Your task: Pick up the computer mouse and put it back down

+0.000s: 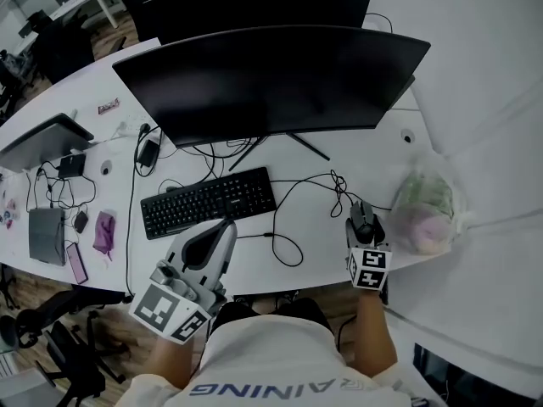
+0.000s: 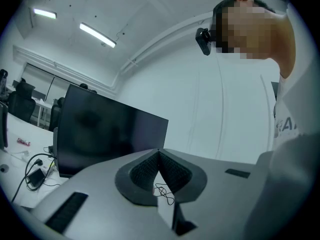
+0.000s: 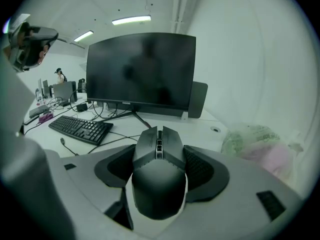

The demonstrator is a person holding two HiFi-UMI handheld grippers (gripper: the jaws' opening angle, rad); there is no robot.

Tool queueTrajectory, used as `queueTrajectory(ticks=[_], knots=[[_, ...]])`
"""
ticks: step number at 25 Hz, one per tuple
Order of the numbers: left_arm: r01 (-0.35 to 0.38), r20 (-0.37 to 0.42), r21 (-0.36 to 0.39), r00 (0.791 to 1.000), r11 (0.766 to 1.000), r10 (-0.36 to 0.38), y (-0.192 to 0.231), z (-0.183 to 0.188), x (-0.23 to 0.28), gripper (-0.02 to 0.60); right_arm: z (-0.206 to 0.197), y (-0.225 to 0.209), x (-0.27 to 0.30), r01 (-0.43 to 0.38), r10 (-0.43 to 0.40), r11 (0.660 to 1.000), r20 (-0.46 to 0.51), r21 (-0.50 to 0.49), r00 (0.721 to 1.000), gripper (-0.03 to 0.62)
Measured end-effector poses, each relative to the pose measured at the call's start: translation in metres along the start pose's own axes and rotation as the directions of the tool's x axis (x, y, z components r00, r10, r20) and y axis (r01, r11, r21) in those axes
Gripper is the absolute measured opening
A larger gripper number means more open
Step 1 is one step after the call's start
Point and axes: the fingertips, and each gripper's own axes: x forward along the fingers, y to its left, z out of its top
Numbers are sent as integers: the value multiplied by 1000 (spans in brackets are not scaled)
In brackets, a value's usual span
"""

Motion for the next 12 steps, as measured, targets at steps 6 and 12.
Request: queueTrajectory(ticks=[6, 12], knots=[[-11, -19, -4, 1000, 1000, 11, -3, -6, 3, 5, -48, 1, 19, -15, 15, 1000, -104, 5, 995, 305], [-15, -43, -6, 999, 1000, 15, -9, -14, 5, 5, -82, 4, 29, -25, 29, 999, -158, 27, 987, 305]])
